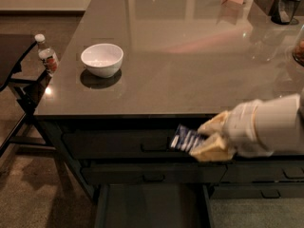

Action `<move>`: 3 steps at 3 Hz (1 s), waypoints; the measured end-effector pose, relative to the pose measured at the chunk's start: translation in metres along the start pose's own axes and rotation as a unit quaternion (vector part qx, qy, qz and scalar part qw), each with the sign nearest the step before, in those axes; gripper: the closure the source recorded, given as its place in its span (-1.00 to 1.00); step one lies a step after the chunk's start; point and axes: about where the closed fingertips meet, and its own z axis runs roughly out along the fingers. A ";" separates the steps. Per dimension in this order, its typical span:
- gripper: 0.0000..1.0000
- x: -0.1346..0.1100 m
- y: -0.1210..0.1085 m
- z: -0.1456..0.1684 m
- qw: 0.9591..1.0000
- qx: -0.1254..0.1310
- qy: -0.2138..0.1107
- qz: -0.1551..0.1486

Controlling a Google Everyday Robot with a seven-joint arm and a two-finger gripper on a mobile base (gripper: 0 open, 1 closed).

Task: Place rxbar blueberry into bottom drawer

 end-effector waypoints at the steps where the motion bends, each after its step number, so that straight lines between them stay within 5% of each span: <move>1: 1.00 0.036 0.039 0.023 1.000 -0.016 -0.001 -0.007; 2: 1.00 0.077 0.054 0.076 0.998 -0.056 -0.006 0.020; 3: 1.00 0.077 0.054 0.076 0.998 -0.056 -0.006 0.020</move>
Offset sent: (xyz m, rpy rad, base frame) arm -0.0263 0.0090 -0.1940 0.1275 0.2037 0.0489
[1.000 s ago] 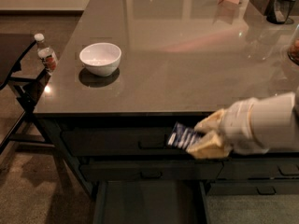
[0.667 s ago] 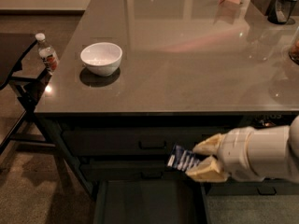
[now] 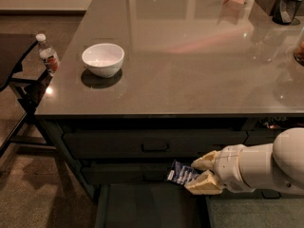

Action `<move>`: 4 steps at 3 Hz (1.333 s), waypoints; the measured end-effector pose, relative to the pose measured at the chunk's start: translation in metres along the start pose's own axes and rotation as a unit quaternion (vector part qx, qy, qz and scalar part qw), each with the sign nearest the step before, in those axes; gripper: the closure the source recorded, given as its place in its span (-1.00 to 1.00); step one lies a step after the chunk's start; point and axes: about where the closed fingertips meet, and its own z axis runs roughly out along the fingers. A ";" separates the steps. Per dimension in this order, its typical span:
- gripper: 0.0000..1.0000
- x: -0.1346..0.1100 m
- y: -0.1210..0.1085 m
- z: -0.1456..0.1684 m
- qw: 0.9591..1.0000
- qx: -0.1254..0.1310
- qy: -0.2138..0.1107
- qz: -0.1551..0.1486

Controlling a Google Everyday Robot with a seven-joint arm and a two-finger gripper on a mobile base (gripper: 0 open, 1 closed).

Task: Place rxbar blueberry into bottom drawer

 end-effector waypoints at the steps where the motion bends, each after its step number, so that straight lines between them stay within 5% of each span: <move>1: 1.00 0.007 0.005 0.032 1.000 -0.009 0.002 0.005; 2: 1.00 0.032 0.017 0.093 1.000 -0.020 -0.014 0.019; 4: 1.00 0.092 0.008 0.180 0.997 0.011 -0.067 0.036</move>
Offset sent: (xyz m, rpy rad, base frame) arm 0.0226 0.0534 -0.1857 0.1195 0.0257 -0.0276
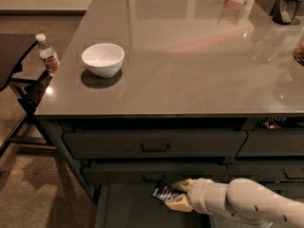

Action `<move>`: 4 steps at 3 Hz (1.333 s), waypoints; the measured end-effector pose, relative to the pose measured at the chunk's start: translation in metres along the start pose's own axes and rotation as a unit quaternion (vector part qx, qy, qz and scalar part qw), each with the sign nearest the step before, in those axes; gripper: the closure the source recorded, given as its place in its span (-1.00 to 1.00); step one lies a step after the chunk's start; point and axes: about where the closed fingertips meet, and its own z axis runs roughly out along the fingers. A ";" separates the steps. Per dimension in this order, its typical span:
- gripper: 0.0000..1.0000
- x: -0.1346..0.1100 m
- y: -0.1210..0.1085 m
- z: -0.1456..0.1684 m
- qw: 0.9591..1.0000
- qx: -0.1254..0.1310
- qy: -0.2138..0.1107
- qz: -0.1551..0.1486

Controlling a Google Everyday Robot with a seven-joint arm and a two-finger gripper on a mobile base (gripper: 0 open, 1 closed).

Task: Place rxbar blueberry into bottom drawer

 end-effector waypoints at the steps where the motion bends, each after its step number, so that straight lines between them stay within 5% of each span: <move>1: 1.00 0.037 -0.004 0.035 1.000 -0.010 -0.012 0.025; 3: 1.00 0.055 -0.010 0.057 1.000 -0.002 0.001 0.024; 4: 1.00 0.096 -0.022 0.092 1.000 0.019 0.018 0.017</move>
Offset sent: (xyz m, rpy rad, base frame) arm 0.0078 -0.0044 -0.0352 0.0275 0.0109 -0.0123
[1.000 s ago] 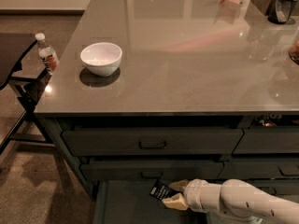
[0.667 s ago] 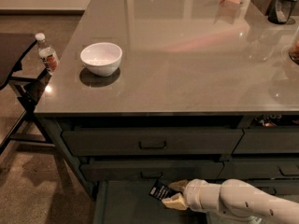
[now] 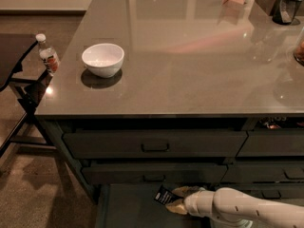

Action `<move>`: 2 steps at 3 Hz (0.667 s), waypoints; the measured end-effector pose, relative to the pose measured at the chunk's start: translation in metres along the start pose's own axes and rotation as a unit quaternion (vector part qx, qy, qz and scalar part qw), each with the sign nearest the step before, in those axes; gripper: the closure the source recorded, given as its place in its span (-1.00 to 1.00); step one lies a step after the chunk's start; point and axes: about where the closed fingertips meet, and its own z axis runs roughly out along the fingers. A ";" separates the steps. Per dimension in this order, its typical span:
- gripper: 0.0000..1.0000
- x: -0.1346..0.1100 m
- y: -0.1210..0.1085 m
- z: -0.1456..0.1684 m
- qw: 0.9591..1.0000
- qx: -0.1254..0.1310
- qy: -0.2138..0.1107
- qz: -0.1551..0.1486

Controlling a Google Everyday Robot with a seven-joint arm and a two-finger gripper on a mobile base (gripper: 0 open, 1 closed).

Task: Place rxbar blueberry into bottom drawer

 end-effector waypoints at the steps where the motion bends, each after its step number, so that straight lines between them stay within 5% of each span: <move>1: 1.00 0.039 -0.006 0.028 1.000 0.007 -0.007 -0.006; 2: 1.00 0.080 -0.013 0.053 1.000 -0.002 -0.015 0.022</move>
Offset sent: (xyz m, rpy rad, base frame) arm 0.0119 -0.0443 -0.1461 0.1059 0.0587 -0.0547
